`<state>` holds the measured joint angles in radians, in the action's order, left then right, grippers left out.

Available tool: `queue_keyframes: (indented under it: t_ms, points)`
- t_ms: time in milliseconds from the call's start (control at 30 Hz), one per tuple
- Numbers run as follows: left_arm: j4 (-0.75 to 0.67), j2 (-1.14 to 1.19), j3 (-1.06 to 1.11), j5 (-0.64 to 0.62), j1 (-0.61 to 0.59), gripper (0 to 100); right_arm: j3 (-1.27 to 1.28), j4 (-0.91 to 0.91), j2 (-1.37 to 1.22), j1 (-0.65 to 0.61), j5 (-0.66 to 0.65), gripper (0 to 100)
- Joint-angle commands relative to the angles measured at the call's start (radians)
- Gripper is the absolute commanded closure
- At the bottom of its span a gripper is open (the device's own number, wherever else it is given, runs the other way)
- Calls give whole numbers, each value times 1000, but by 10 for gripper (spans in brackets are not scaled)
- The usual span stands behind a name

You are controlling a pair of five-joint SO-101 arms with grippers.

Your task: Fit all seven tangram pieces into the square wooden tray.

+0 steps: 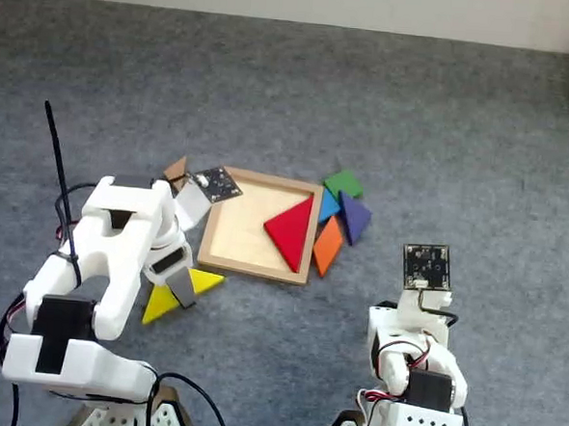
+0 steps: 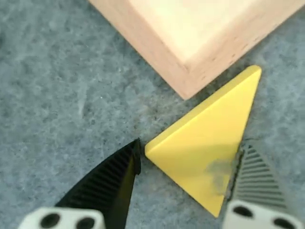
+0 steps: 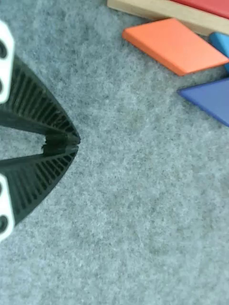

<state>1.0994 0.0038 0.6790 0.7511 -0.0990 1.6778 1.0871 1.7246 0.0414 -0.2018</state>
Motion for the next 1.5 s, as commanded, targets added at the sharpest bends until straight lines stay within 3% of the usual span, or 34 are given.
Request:
queue_keyframes:
  t_ms: [0, 267, 400, 1000, 1167, 1467]
  points:
    - [12, 1, -39, 0, 7, 743, 81, 1, 13, 12, -11, 982]
    - [48, -16, -39, -3, 77, 858, 81, 1, 13, 12, -11, 982]
    - [112, -104, -18, -6, 143, 863, 81, 1, 13, 12, -11, 982]
    - [121, -510, 262, -133, 286, 864, 81, 1, 13, 12, -11, 982]
    - [203, -621, 262, -164, 364, 929, 81, 1, 13, 12, -11, 982]
    - [287, -779, 294, -186, 483, 937, 81, 1, 13, 12, -11, 982]
